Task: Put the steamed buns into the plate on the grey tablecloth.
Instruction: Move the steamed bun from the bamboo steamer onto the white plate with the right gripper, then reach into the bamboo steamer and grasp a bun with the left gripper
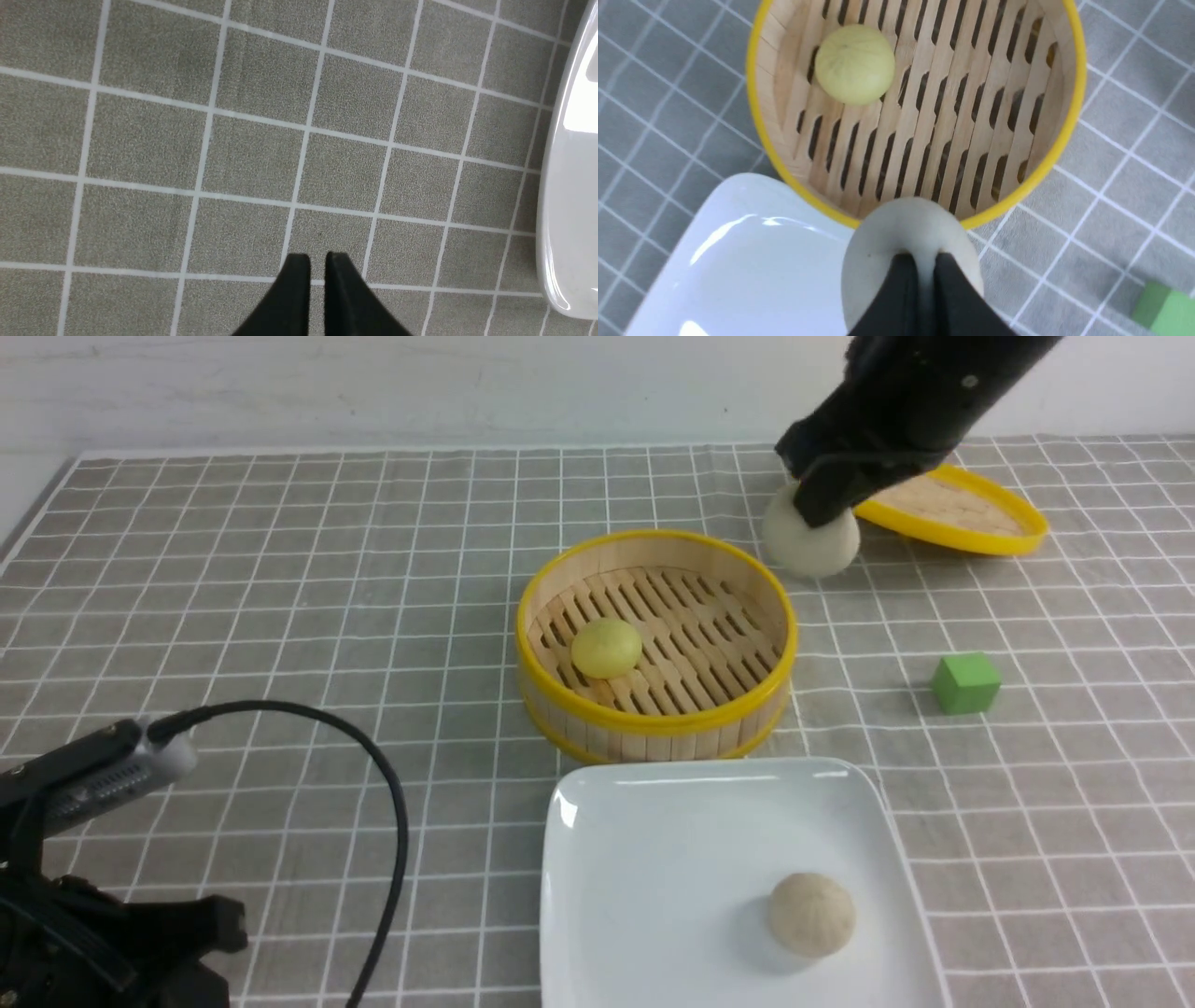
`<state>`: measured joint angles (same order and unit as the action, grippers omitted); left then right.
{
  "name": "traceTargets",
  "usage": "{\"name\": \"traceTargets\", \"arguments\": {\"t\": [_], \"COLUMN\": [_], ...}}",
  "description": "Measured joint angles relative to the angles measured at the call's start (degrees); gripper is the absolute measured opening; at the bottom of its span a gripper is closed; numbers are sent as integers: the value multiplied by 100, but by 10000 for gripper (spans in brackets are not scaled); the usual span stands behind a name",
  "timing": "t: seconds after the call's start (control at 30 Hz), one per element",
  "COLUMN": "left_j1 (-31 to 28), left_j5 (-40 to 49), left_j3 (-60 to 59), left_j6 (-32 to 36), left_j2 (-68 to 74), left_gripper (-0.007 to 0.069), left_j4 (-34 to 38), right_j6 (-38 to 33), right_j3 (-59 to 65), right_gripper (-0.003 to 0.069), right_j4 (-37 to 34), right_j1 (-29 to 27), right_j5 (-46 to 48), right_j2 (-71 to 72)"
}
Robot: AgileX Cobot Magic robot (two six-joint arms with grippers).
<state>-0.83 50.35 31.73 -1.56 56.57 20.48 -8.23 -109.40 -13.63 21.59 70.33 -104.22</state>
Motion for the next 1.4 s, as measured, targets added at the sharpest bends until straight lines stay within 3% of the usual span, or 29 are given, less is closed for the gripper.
{"name": "traceTargets", "arguments": {"t": [0.2,0.43,0.53,0.67,0.8,0.93,1.03,1.17,1.2,1.23,1.27,1.4], "left_j1": [0,0,0,0,0,0,0,0,0,0,0,0], "left_j5": [-5,-5,-5,16,40,40,41,49,55,122,175,215], "left_j3": [0,0,0,0,4,45,319,931,1007,1355,1580,2071], "left_j6": [0,0,0,0,0,0,0,0,0,21,31,248], "left_j2": [0,0,0,0,0,0,0,11,12,82,160,507], "left_gripper": [89,97,107,121,150,194,254,307,310,321,325,328], "left_j4": [-6,-1,-1,11,99,296,322,264,258,257,257,257], "right_j6": [422,428,462,510,510,457,289,200,200,195,195,195], "right_j3": [2082,3559,3755,3772,3560,3054,2576,2329,2330,2349,2420,2847], "right_gripper": [31,58,119,279,409,453,391,201,190,75,20,-15], "right_j4": [-207,-314,-185,-167,-193,-115,46,275,301,418,461,482], "right_j1": [259,837,916,916,916,916,916,916,916,916,916,916], "right_j5": [-11,-1803,-2463,-2548,-2177,-1292,-472,-121,-108,-61,-54,-33], "right_j2": [661,378,65,-135,-142,-136,-23,415,444,718,955,1646]}}
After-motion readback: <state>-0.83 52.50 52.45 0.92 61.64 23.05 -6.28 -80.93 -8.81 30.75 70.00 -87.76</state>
